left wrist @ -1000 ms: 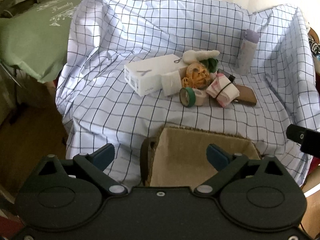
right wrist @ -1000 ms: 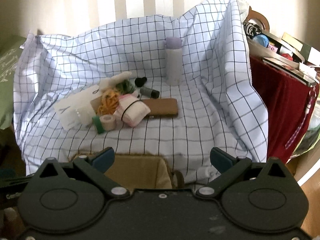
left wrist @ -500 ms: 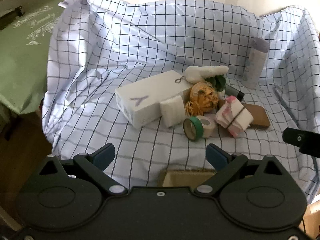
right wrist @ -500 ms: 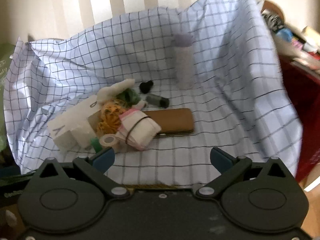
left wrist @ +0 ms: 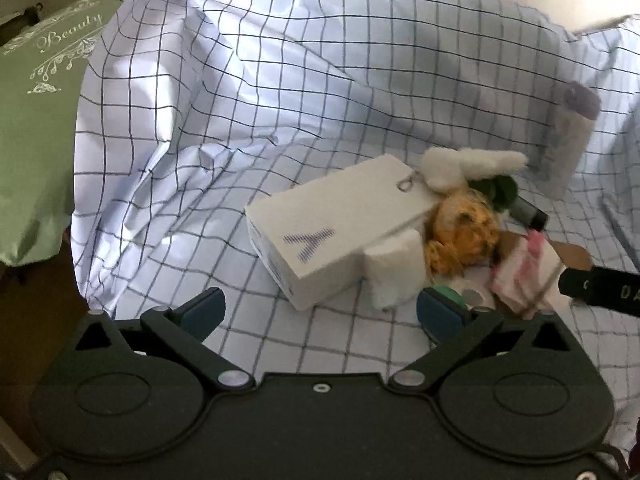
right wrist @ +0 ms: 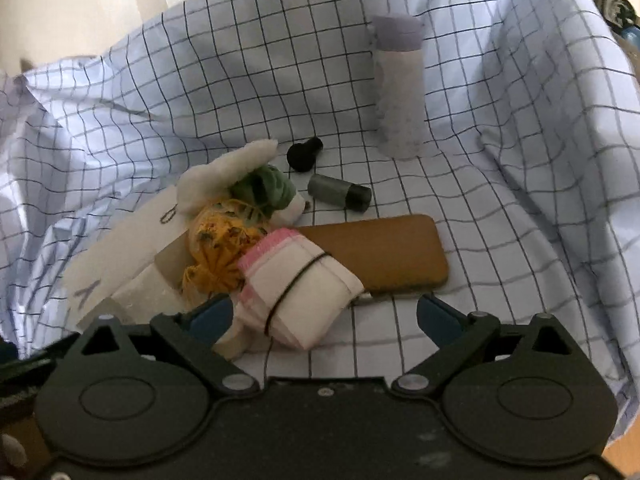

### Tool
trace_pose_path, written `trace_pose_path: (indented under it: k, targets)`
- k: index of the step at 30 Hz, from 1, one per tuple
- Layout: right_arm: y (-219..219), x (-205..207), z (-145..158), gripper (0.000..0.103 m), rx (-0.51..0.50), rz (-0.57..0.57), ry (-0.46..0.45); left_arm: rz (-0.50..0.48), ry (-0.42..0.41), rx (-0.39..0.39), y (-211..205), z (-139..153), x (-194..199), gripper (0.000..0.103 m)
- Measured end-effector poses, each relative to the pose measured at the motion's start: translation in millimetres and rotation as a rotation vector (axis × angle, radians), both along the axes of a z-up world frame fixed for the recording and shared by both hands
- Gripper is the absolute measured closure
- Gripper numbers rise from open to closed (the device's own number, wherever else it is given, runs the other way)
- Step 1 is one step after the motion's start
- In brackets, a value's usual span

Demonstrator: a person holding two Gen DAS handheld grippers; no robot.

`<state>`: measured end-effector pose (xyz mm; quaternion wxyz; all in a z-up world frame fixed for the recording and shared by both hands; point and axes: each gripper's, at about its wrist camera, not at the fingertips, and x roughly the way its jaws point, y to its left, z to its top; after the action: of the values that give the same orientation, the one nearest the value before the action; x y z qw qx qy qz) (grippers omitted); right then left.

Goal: Organize soft objects
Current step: 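Reach the left tool to the white plush bunny while the right tool reaches the pink-white towel, then grasp the white plush bunny with the left tool while the right tool grasps the towel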

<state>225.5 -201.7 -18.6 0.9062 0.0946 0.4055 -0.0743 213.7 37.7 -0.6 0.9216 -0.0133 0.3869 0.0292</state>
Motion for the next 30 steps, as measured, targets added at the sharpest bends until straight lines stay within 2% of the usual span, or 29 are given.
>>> trace_pose_path:
  k: [2,6,11,13,15,19,25,30]
  targets:
    - [4.0,12.0,-7.1,0.004,-0.004,0.004,0.029,0.0,0.0,0.003,1.0,-0.7,8.2,0.004]
    - [6.4,31.2,-25.1,0.011,0.027,-0.009,0.099,-0.016,0.007,0.005,0.9,-1.2,25.0,0.011]
    - [7.5,45.7,-39.3,0.019,0.056,0.003,0.138,-0.059,0.015,-0.014,-5.8,1.8,43.1,0.012]
    - [7.9,50.3,-42.3,0.032,0.082,0.02,0.15,-0.08,0.009,-0.017,-11.3,5.8,50.2,0.012]
    - [8.2,51.4,-42.9,0.037,0.103,0.035,0.154,-0.102,0.003,-0.011,-19.1,9.7,57.6,0.012]
    - [9.8,46.2,-37.3,0.064,0.096,0.074,0.139,-0.151,-0.009,0.022,-36.3,15.8,73.7,0.012]
    - [6.0,39.0,-32.6,0.067,0.053,0.076,0.118,-0.236,-0.013,0.106,-70.1,12.2,102.3,0.011]
    - [-7.1,31.5,-25.8,0.067,0.012,0.039,0.082,-0.297,0.064,0.11,-88.3,-3.7,133.9,0.012]
